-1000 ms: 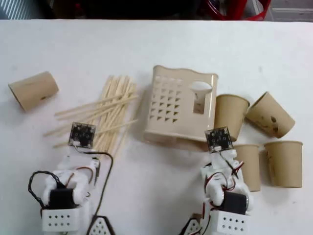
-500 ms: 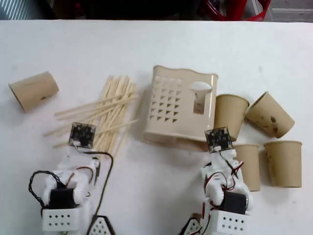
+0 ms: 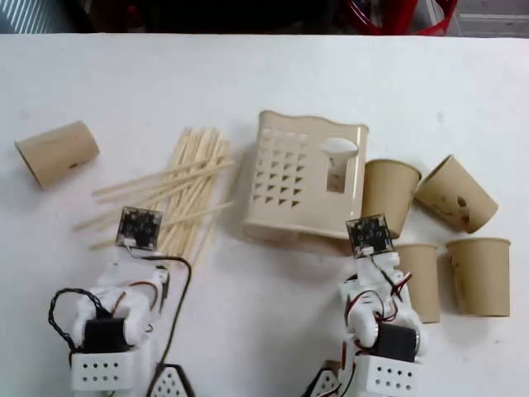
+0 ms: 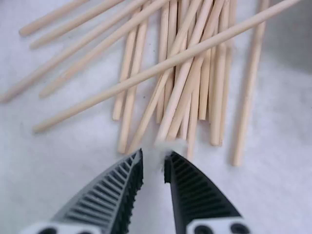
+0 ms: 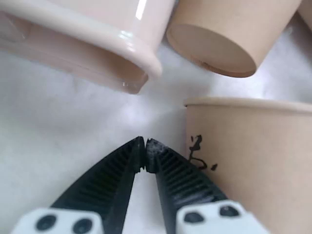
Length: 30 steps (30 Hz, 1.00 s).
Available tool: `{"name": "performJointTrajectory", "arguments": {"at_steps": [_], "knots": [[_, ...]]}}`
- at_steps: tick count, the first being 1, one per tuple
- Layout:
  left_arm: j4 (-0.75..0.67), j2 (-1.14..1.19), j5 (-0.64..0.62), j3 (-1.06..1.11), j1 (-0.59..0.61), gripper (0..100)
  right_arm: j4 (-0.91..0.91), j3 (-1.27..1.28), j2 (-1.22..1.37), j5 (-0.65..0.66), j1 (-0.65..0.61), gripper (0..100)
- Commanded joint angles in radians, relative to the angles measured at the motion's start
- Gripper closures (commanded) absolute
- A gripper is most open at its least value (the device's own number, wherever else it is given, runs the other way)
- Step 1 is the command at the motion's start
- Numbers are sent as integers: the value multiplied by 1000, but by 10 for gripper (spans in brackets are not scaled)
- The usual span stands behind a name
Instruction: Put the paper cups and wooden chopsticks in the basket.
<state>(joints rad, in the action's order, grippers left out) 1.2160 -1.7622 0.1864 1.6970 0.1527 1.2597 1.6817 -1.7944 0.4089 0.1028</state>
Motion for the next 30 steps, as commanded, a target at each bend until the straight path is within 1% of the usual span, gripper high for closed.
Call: {"name": "performJointTrajectory", "arguments": {"at_steps": [1, 6, 30], "knots": [[8, -1, 3, 0, -1, 904, -13, 9, -4, 0, 1, 981], [8, -1, 3, 0, -1, 904, -13, 9, -4, 3, -41, 981], [8, -1, 3, 0, 1, 904, -12, 9, -4, 5, -35, 980]]}}
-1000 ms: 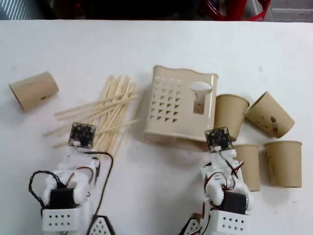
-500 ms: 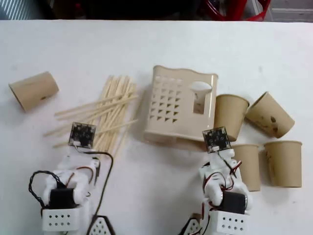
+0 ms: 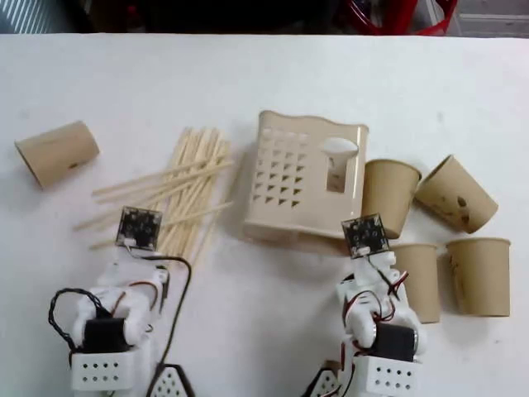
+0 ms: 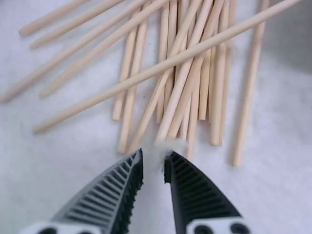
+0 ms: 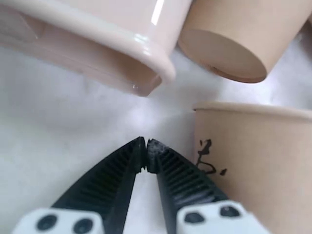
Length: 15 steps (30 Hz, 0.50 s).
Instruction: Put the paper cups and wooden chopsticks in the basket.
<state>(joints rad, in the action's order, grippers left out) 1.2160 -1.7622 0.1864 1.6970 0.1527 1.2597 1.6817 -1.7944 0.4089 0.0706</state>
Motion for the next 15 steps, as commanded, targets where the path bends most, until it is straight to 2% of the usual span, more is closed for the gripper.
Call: {"name": "performJointTrajectory", "arguments": {"at_steps": [1, 9, 11, 15], "knots": [[8, -1, 3, 0, 1, 904, -12, 9, -4, 5, -4, 980], [8, -1, 3, 0, -1, 904, -22, 9, -8, 9, -7, 978], [8, -1, 3, 0, -1, 904, -73, 9, -8, 20, -4, 977], [8, -1, 3, 0, 1, 904, -196, -38, -8, 265, 22, 977]]}}
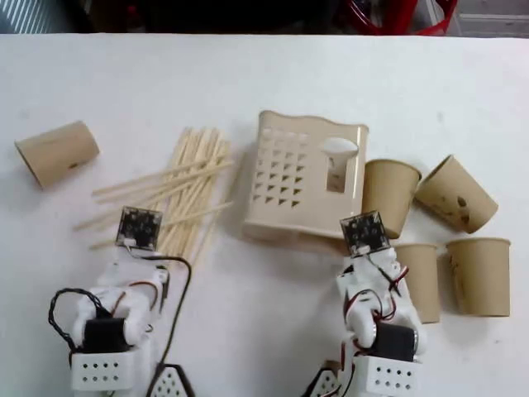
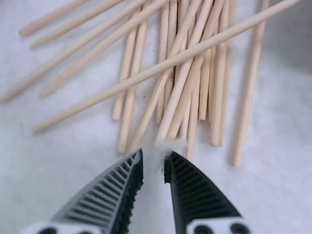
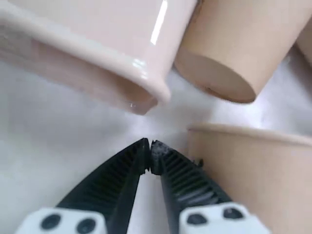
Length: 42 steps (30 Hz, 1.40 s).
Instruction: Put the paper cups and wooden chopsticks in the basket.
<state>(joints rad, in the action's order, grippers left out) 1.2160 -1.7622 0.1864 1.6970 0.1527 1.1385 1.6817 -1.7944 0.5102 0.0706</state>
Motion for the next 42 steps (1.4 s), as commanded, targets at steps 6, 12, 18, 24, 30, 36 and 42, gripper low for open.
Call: {"name": "performJointTrajectory", "arguments": {"at_steps": [6, 12, 18, 24, 30, 36, 42], "knots": [[8, -1, 3, 0, 1, 904, -71, -238, -1, 140, 128, 977], [8, -1, 5, 0, -1, 904, -45, -476, 150, 126, 116, 977], [8, -1, 3, 0, -1, 904, -30, -848, 630, 49, 108, 976], [8, -1, 3, 0, -1, 904, 134, -1352, 1233, 0, -58, 846], [8, -1, 3, 0, -1, 904, 254, -1821, 1761, -44, -188, 758], [8, -1, 3, 0, 1, 904, 312, -2216, 2192, -86, -179, 756], [8, -1, 3, 0, 1, 904, 409, -2573, 2496, -94, -154, 758]]}}
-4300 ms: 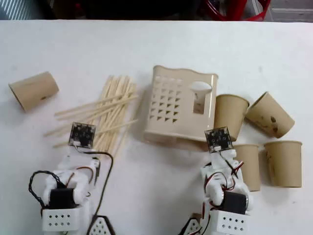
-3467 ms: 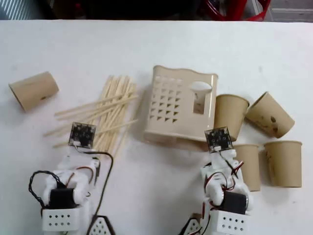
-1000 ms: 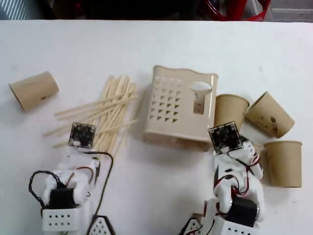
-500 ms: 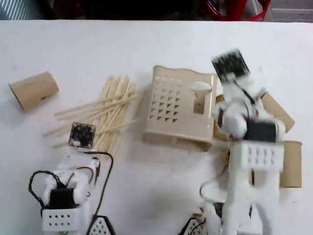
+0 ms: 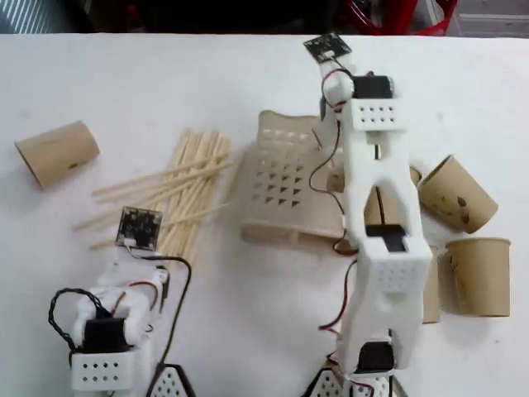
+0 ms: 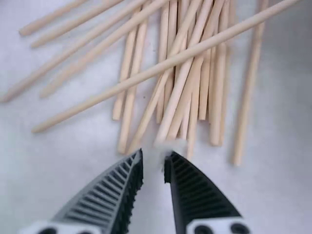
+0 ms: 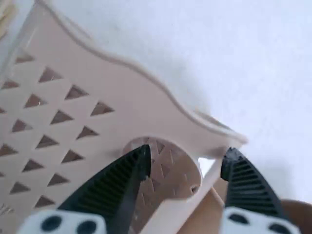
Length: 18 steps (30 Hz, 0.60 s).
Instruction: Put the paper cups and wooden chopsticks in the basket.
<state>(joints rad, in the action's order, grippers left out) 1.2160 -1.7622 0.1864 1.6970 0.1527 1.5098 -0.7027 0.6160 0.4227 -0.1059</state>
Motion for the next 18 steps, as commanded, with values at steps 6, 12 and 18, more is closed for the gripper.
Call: {"name": "performJointTrajectory", "arguments": {"at_steps": [6, 12, 18], "knots": [[8, -1, 3, 0, 1, 904, 166, -448, 265, -25, 77, 758], [8, -1, 5, 0, -1, 904, 209, -554, 275, -21, 124, 756], [8, -1, 3, 0, -1, 904, 213, -551, 226, -26, 127, 756]]}}
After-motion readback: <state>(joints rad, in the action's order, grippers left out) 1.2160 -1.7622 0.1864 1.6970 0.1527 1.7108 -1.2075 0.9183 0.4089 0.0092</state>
